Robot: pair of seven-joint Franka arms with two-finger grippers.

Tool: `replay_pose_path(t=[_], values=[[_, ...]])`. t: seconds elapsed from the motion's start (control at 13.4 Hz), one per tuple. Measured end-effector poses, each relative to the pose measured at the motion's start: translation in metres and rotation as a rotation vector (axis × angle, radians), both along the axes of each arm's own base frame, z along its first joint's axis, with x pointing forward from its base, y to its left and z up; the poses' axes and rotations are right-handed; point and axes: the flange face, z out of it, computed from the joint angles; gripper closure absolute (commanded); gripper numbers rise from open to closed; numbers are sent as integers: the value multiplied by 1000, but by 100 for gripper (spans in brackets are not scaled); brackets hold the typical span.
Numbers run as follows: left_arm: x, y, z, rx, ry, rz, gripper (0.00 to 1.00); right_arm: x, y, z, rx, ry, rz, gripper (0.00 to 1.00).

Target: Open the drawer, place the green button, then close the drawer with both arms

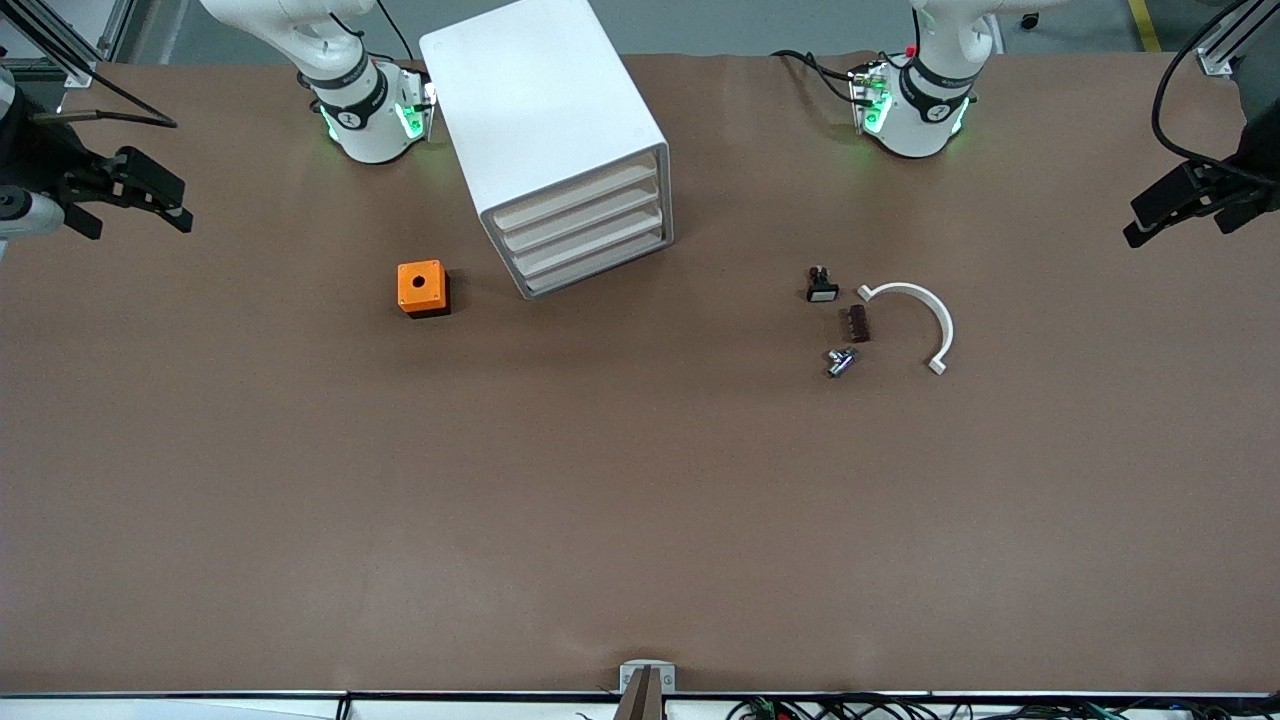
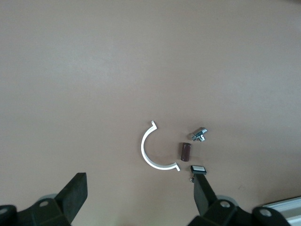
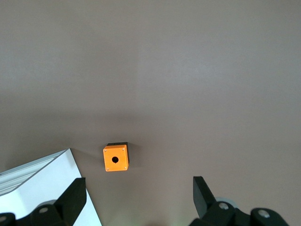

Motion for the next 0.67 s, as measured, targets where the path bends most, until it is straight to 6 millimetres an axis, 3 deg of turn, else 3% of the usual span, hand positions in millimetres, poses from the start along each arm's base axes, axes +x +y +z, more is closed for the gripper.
replay_pose_path(t=[0.45, 0.67], values=[[-1, -14, -8, 3, 20, -58, 0, 25, -7, -26, -5, 15, -17, 0], [-2, -20, -8, 4, 18, -69, 0, 28, -9, -30, -6, 21, -21, 0]])
